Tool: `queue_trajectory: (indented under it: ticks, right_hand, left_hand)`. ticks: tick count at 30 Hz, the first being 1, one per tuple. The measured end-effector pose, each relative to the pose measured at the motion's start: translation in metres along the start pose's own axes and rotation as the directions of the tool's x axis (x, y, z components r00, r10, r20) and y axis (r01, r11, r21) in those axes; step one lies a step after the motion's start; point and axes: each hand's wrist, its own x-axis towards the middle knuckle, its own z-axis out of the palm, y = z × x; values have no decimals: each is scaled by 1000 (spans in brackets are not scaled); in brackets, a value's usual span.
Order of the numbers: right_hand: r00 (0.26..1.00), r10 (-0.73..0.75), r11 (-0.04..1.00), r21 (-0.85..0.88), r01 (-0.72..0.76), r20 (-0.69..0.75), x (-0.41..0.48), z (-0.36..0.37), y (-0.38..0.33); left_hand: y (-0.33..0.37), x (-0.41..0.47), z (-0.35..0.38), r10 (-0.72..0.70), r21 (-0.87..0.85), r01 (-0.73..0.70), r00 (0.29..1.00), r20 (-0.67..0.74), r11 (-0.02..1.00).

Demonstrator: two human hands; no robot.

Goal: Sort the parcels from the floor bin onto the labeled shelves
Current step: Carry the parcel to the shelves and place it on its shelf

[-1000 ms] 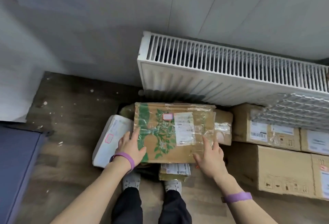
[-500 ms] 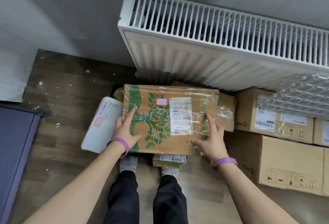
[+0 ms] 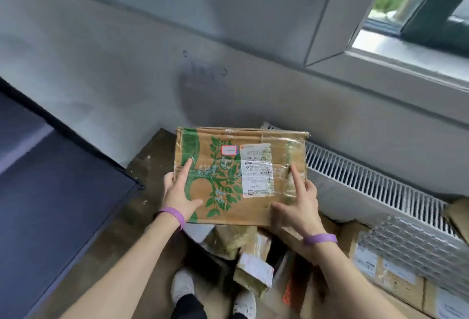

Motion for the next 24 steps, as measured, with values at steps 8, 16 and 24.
queue_trajectory:
  ticks: [8,16,24]
  right_hand:
    - [879,-464,884,1,467,112,-30,39,-220]
    - [605,-727,657,74,750,324,-131,159,-359]
    - [451,-781,576,216,789,432,-196,258,-414]
  left_hand:
    - [-9,-65,-216,-12,-83,-33,870,-493,996]
    - [-122,-185,-347,-196,-225,33,621,-759,974]
    - [-202,-256,-405,-236,-210,108,428,-873,972]
